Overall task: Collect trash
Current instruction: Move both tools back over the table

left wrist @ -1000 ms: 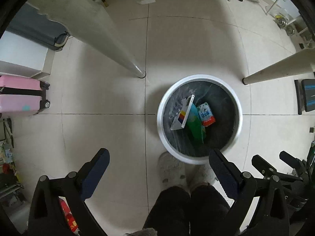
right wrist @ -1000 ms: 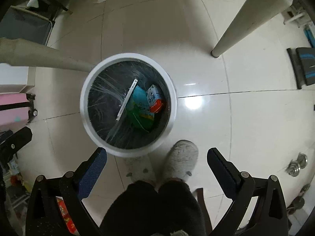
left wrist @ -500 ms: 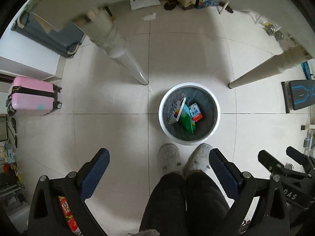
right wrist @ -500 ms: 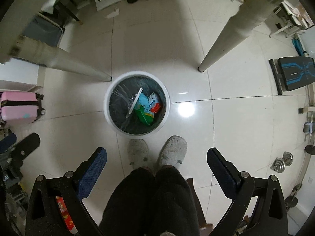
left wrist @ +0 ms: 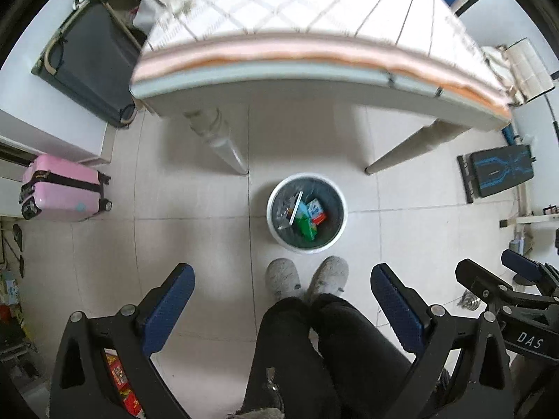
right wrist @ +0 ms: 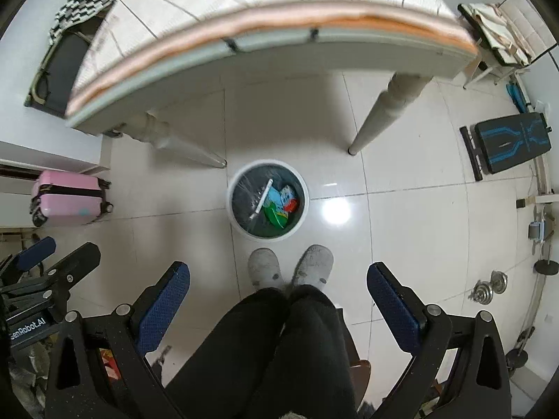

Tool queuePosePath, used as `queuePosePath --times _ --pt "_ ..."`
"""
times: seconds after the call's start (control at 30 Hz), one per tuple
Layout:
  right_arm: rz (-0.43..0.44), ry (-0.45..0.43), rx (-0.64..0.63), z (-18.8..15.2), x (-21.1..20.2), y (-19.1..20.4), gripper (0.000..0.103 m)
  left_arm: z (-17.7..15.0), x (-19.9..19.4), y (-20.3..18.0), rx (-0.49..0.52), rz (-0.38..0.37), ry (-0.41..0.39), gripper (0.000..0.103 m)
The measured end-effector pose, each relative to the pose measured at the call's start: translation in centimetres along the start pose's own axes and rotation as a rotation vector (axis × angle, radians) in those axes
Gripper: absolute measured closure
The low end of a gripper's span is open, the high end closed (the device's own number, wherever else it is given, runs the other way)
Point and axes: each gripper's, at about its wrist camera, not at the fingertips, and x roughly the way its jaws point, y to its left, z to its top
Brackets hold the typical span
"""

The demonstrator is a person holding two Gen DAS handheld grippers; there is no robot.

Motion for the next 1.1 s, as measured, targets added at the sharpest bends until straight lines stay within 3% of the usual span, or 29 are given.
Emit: queuePosePath --times 0.17,0.43,0.67,0.87,1.0,1.1 --pt "0.07 -0.056 0.04 2.1 -5.4 0.5 0.001 2.4 -3.8 0.7 -0.032 0.014 -0.084 0.0" --pt "0.132 -0.147 0.049 12.3 -9.5 -0.3 0.0 12.3 -7.2 0.5 -0.049 0.129 -0.265 0.0" --pt "0.143 -0.159 0.066 28.2 -8.9 -4.5 0.0 24.5 -4.5 -1.6 -0.156 0.235 -0.262 0.0" --pt "0.118 -0.129 0.066 45.2 -4.6 -5.5 0.0 34.6 1.9 -0.8 -0.305 0.321 -0.134 0.0" --pt "0.118 -0.098 0.037 54.6 -1.1 -3.8 0.0 38.5 4.9 0.3 -0.385 0.338 -0.072 0.0" --pt "0.106 -0.079 0.001 59.3 1.4 -1.7 0.0 40.1 6.3 0.9 -0.408 0.352 -0.039 0.0"
